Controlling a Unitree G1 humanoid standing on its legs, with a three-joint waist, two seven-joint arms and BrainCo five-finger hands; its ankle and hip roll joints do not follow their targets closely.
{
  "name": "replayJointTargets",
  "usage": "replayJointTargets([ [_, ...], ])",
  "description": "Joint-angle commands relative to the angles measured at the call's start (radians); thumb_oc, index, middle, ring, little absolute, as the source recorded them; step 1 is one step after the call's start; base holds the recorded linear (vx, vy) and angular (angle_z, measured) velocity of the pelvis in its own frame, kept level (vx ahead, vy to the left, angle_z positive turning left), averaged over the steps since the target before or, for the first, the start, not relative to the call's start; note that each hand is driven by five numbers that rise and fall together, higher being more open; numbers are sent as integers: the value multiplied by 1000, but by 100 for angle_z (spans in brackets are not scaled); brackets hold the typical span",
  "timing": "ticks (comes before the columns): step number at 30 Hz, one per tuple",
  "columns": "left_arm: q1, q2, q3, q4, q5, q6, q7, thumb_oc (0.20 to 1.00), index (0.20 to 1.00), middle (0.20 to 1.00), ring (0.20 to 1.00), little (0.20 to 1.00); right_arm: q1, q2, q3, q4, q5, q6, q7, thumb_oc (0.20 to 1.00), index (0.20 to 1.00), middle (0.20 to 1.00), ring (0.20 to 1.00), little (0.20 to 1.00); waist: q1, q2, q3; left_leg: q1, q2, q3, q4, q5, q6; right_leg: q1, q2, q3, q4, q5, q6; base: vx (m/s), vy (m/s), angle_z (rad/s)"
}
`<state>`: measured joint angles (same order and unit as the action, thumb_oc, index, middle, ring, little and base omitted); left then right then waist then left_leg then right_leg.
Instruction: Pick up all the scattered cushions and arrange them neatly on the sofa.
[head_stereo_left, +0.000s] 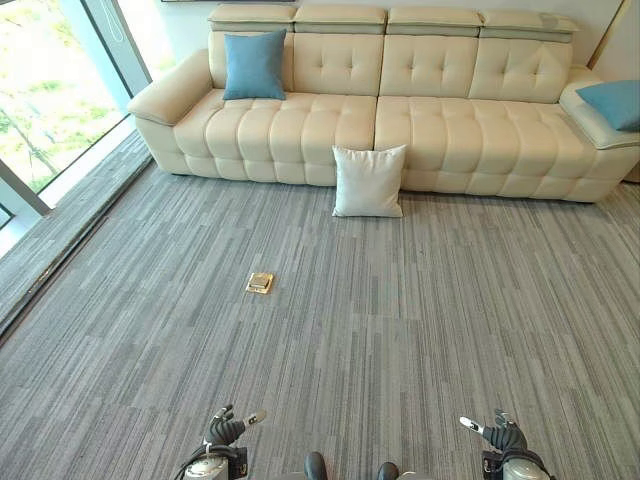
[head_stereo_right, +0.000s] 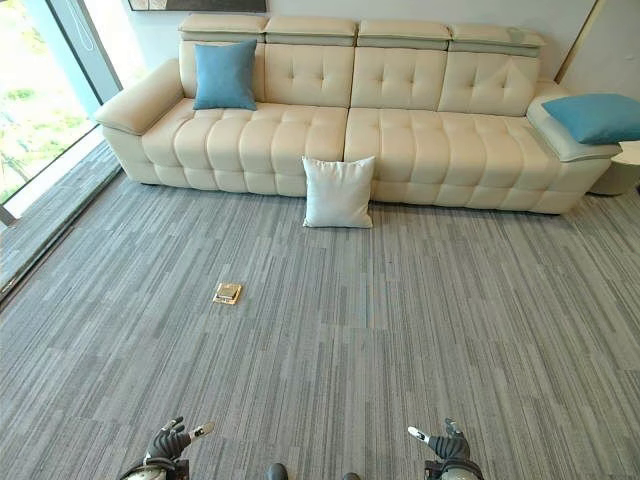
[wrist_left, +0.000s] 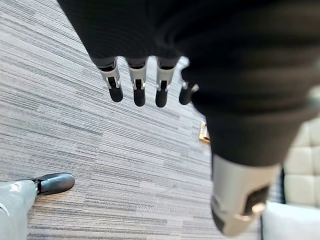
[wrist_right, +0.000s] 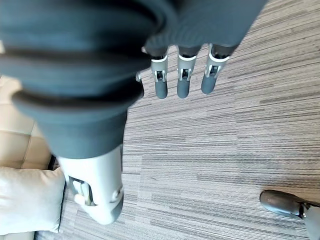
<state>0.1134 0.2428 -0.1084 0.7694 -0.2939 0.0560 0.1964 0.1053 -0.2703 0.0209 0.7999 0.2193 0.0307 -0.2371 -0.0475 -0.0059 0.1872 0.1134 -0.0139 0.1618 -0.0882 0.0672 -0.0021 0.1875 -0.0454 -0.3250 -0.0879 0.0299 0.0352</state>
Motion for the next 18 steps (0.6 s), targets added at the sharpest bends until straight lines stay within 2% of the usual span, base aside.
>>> replayJointTargets([
  [1, -33, -7, 1, 41, 44, -12, 19, 1000, 1000, 1000, 1000, 1000, -33, -32, -16, 13, 33, -21, -12, 1000, 1000, 1000, 1000, 1000, -2, -1, -3, 53, 34, 48, 1, -105, -64, 3, -12, 11, 1, -109, 62, 3, 9, -12],
  [18, -40, -9, -14, 57, 40, 0, -4, 1000, 1000, 1000, 1000, 1000, -29, -24, -12, 30, 56, -14, -3, 1000, 1000, 1000, 1000, 1000, -20, 9, -13, 89, 35, 72, 1, -124, -50, 9, -3, 72, 1, -114, 62, 3, 0, -11],
])
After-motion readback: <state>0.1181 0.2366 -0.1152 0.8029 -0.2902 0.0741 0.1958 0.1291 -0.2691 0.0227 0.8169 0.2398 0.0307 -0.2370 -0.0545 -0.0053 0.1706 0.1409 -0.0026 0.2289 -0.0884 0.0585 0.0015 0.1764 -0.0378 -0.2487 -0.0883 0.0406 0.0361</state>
